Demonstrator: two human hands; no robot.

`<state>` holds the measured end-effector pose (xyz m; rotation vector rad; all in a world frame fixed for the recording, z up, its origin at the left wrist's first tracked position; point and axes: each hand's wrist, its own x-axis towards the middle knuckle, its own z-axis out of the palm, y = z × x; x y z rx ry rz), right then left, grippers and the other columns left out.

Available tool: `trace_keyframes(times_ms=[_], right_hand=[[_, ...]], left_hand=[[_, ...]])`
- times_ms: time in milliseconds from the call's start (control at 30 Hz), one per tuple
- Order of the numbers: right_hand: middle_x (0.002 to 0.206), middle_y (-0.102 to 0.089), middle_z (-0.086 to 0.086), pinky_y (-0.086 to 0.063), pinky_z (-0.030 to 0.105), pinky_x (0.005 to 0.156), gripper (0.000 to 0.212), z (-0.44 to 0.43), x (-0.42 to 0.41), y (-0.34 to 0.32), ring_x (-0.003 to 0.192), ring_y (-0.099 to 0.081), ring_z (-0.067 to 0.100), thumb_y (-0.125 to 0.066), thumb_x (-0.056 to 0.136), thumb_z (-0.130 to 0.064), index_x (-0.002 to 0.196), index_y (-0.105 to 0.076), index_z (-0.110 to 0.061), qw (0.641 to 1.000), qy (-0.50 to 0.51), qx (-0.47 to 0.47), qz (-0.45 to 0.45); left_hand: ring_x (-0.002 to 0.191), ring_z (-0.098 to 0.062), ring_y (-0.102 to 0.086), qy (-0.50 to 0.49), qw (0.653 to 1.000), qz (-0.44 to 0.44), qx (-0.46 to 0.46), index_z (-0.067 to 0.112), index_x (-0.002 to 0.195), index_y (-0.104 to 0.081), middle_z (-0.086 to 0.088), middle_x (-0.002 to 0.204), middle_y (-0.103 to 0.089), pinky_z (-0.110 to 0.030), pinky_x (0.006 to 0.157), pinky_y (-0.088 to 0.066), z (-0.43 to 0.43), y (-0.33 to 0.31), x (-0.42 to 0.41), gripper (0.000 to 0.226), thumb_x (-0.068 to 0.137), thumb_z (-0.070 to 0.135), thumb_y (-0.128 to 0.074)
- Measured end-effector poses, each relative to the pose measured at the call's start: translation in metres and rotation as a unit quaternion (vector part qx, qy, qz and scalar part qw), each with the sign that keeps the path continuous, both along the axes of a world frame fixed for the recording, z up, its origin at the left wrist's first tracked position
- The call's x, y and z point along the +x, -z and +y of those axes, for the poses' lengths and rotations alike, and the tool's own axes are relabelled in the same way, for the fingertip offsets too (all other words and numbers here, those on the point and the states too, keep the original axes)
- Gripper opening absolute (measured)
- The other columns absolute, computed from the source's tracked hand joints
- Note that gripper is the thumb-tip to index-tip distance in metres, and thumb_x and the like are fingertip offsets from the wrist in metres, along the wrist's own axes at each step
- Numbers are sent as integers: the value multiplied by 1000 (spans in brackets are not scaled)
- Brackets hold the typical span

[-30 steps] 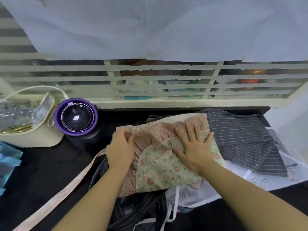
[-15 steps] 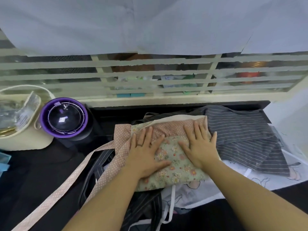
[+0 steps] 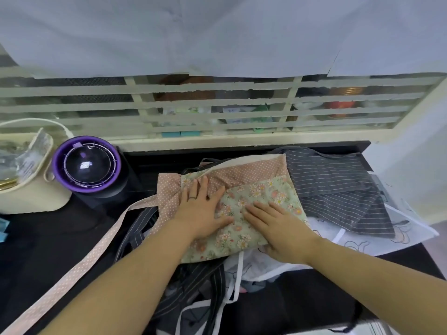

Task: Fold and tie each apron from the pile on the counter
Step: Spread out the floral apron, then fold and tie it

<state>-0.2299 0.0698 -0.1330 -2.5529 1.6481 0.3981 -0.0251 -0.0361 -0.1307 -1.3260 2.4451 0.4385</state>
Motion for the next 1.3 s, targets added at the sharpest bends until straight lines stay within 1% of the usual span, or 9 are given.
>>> trace_keyframes(times_ms=[167, 267, 333, 433, 567, 700, 900, 1067, 1300], right_hand=[[137, -54, 14, -47, 44, 97, 95, -1, 9, -2, 123, -55, 30, -86, 56, -48, 134, -53, -5, 1000, 23, 3, 17], [160, -8, 7, -10, 34, 118, 77, -5, 1, -20, 147, -12, 22, -53, 94, -39, 152, -10, -13, 999, -14, 47, 3], [161, 3, 2, 0, 27, 117, 70, -5, 3, -31, 148, -2, 16, -37, 99, -45, 153, -2, -18, 996, 11, 89, -11], [161, -3, 2, -3, 31, 118, 70, -2, 11, -34, 148, -5, 17, -37, 98, -45, 153, -5, -17, 997, 16, 76, 1], [155, -25, 11, -24, 41, 116, 77, 2, 23, -27, 142, -27, 28, -58, 86, -38, 150, -24, -10, 999, 34, 24, 9], [110, -67, 10, -57, 39, 76, 77, 3, 32, -12, 95, -66, 28, -90, 43, -19, 115, -65, -7, 997, 69, -38, 13], [144, -40, 10, -39, 39, 104, 60, -6, 31, -17, 130, -41, 28, -58, 89, -12, 143, -32, -8, 996, 67, -42, 29], [120, -55, 5, -46, 34, 69, 43, -13, 31, -54, 106, -55, 26, -50, 87, -2, 128, -45, -12, 996, 77, -36, 41], [112, -61, 4, -39, 32, 63, 35, -3, 40, -132, 95, -60, 23, -47, 89, -4, 121, -51, -16, 995, 83, -33, 48]], left_hand=[[145, -21, 21, 81, 990, 74, -88, 22, 153, 7, -3, 158, 20, -38, 116, 14, 58, -8, -1, 87, 86, 72, -17], [147, -15, 12, 76, 992, 67, -72, 20, 153, 4, 1, 160, 15, -35, 118, 6, 77, 2, 5, 80, 92, 64, -23], [148, -14, 6, 56, 993, 74, -68, 19, 153, 1, 1, 160, 14, -36, 118, -2, 77, 3, 11, 73, 98, 54, -30], [148, -15, -2, 74, 993, 66, -63, 21, 154, -1, 3, 160, 15, -44, 117, -15, 76, 0, 18, 68, 99, 44, -34], [147, -13, -5, 87, 993, 71, -33, 24, 154, -4, 6, 160, 12, -39, 118, -16, 69, -3, 21, 78, 93, 63, -34], [147, -14, -8, 80, 991, 86, -60, 20, 154, -9, 3, 161, 2, -33, 118, -16, 67, -4, 16, 77, 94, 62, -32], [144, -18, -24, 64, 992, 69, -85, 17, 152, -15, -2, 161, -10, -36, 113, -29, 69, -8, 5, 75, 90, 49, -42], [141, -18, -29, 19, 993, 106, -43, 26, 153, -13, 9, 159, -15, -36, 108, -32, 68, -36, 11, 88, 84, 74, -39], [136, -19, -36, 35, 990, 119, -65, 30, 152, -17, 8, 155, -27, -35, 108, -32, 68, -104, 23, 56, 99, 26, -36]])
